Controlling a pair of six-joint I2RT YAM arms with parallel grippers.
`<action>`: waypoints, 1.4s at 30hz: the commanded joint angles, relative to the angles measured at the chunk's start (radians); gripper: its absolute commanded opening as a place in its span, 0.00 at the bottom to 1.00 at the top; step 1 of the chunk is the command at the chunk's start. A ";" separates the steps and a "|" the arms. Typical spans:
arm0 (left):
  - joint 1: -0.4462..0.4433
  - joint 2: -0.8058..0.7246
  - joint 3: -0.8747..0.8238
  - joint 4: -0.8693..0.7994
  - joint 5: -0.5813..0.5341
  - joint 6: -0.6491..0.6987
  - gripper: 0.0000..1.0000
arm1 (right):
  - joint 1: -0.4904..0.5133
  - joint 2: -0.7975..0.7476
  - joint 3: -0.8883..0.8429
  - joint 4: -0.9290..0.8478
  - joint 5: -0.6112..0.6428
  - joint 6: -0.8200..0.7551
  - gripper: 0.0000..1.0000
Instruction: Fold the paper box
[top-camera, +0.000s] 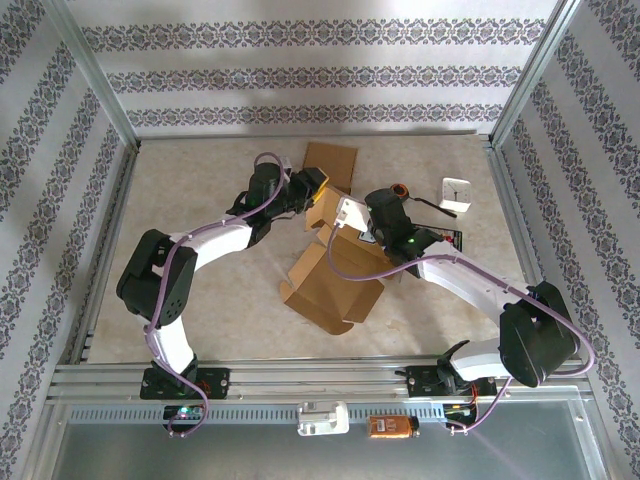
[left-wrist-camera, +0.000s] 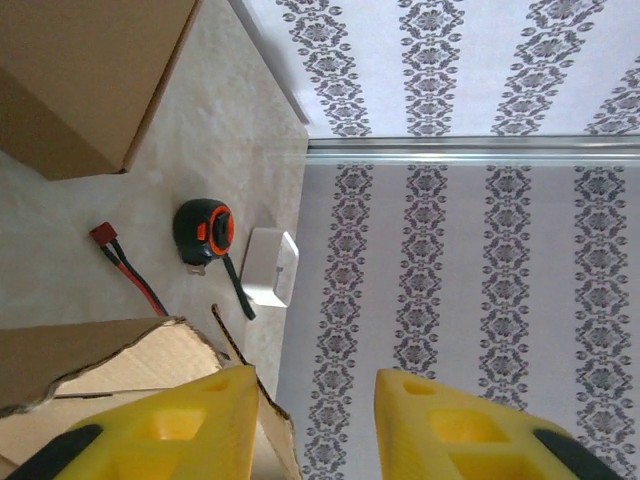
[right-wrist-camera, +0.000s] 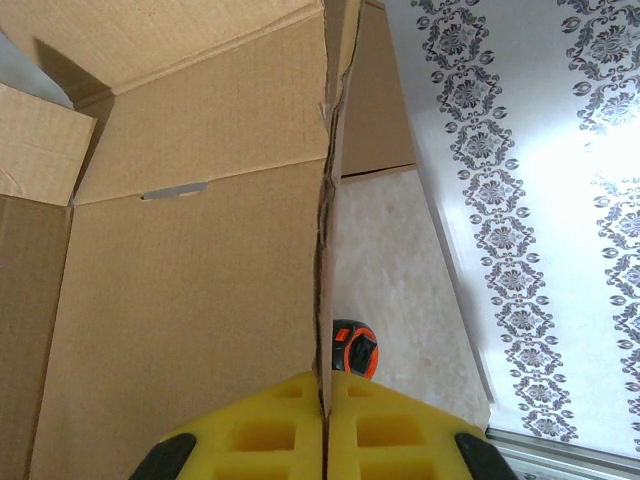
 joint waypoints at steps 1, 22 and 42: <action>-0.001 0.016 0.026 0.019 0.009 -0.007 0.29 | -0.009 -0.012 -0.006 0.014 -0.003 0.004 0.06; -0.037 -0.032 -0.040 -0.064 0.035 0.043 0.19 | -0.006 0.041 0.036 0.024 0.078 0.035 0.06; -0.090 -0.033 -0.068 -0.038 -0.063 0.182 0.38 | -0.007 0.042 0.018 0.066 0.093 0.018 0.06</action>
